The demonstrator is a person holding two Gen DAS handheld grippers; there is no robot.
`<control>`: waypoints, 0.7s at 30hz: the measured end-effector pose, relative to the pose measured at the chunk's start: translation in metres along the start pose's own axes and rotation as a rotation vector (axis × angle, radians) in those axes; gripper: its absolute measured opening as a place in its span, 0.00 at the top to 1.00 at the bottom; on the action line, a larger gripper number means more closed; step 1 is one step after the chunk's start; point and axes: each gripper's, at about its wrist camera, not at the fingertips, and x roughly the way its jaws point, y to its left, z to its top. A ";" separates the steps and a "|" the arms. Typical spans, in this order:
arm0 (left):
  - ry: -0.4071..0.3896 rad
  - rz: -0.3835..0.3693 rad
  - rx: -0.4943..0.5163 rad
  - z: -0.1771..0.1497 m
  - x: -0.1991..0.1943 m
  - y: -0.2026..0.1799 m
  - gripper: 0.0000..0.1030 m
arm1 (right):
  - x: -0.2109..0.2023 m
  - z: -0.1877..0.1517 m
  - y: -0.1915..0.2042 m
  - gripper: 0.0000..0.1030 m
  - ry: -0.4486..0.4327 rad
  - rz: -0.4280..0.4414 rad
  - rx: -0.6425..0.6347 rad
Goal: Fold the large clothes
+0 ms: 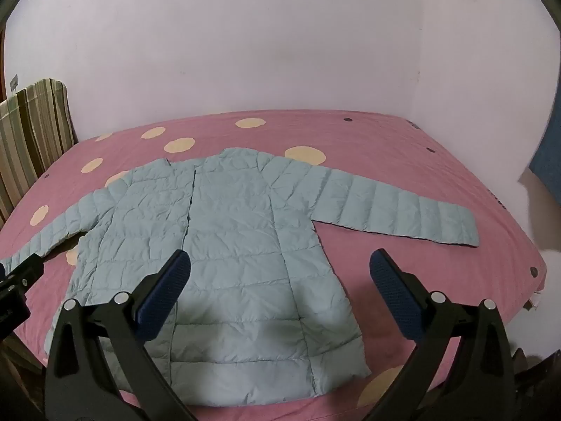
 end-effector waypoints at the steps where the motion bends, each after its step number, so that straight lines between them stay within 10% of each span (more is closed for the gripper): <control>1: 0.002 -0.005 -0.002 0.000 0.000 0.000 0.04 | 0.000 0.000 0.000 0.02 0.000 0.000 0.002; 21: 0.008 0.012 0.009 -0.001 -0.001 0.002 0.04 | -0.001 -0.001 0.002 0.02 0.000 -0.003 -0.006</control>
